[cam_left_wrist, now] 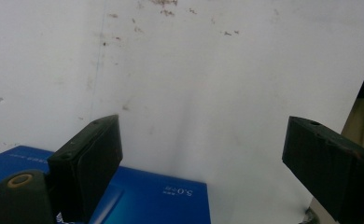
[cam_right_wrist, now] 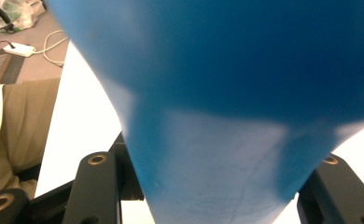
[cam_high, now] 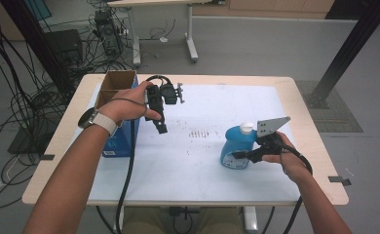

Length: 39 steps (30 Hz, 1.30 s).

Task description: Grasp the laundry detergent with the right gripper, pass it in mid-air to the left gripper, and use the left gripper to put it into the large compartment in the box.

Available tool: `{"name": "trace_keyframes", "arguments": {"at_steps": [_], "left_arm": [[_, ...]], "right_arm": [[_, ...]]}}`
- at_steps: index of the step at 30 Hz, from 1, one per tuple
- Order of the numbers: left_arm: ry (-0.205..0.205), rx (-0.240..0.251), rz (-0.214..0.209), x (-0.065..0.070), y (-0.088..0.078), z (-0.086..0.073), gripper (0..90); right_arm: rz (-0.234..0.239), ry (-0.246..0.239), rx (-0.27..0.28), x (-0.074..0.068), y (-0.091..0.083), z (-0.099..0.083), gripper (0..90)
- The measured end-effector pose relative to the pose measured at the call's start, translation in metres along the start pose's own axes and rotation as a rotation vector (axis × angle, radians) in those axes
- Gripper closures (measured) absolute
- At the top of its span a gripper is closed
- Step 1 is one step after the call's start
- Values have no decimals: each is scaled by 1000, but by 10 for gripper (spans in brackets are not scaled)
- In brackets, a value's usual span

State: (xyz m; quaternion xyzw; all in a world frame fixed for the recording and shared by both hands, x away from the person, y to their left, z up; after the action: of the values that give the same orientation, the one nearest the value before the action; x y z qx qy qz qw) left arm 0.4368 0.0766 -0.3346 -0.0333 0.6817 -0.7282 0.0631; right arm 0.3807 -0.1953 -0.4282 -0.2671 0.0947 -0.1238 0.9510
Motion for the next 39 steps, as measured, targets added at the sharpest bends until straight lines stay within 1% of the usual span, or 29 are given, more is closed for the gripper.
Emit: {"name": "trace_keyframes", "arguments": {"at_steps": [2,5,6,8,9,10,12,13,15,18,19,20,21,23,24,25,26,28,29,35,36,39], "left_arm": [[-8,1,4,0,-2,0,110],[-5,0,8,1,-5,0,107],[4,-6,18,2,-8,0,102],[9,-9,26,3,-11,1,97],[9,-9,26,3,-11,1,96],[12,-8,27,4,-14,1,96],[18,-18,32,6,-17,1,96],[18,-18,32,6,-17,1,96],[31,-19,40,8,-23,2,96],[36,-22,42,11,-29,3,96],[40,-25,44,12,-33,3,96],[40,-25,44,12,-33,3,96],[41,-26,42,13,-35,4,97],[47,-28,48,14,-41,5,97],[49,-32,50,16,-46,6,97],[49,-32,50,16,-46,6,97],[54,-29,59,17,-50,7,97],[55,-26,58,19,-53,8,97],[60,-29,58,20,-58,10,97],[72,-42,51,26,-72,15,100],[72,-42,51,26,-72,15,100],[85,-46,58,29,-82,19,100]], "right_arm": [[0,3,6,0,-1,3,443],[4,7,13,-1,-3,8,444],[8,9,12,-1,-6,13,443],[4,4,12,-3,-9,19,443],[4,4,12,-3,-9,19,443],[2,2,13,-3,-11,24,443],[-4,-2,10,-5,-14,30,443],[-4,-2,10,-5,-14,30,443],[2,4,3,-6,-16,38,443],[9,16,-2,-9,-19,46,442],[13,28,-6,-10,-20,48,442],[13,28,-6,-10,-20,48,442],[17,26,-7,-12,-21,54,442],[16,25,-7,-13,-21,56,442],[14,21,-10,-15,-22,62,442],[14,21,-10,-15,-22,62,442],[13,20,-13,-17,-23,67,442],[12,18,-15,-18,-23,69,443],[16,13,-20,-19,-24,75,442],[23,6,-19,-25,-25,91,443],[23,6,-19,-25,-25,91,443],[29,-6,-25,-28,-25,101,444]]}}
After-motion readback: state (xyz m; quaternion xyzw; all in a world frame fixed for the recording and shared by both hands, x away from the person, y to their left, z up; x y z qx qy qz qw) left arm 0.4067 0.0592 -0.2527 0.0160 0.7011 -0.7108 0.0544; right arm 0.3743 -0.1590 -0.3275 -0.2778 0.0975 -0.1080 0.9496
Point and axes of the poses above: each handheld gripper's, and its own axes: y roughly forward along the jaws, z roughly out of its top, x roughly to its right, the point moved 7 cm from there along y, roughly forward along the jaws, and after that the axes turned 5 degrees about y, right-handed, at the moved point
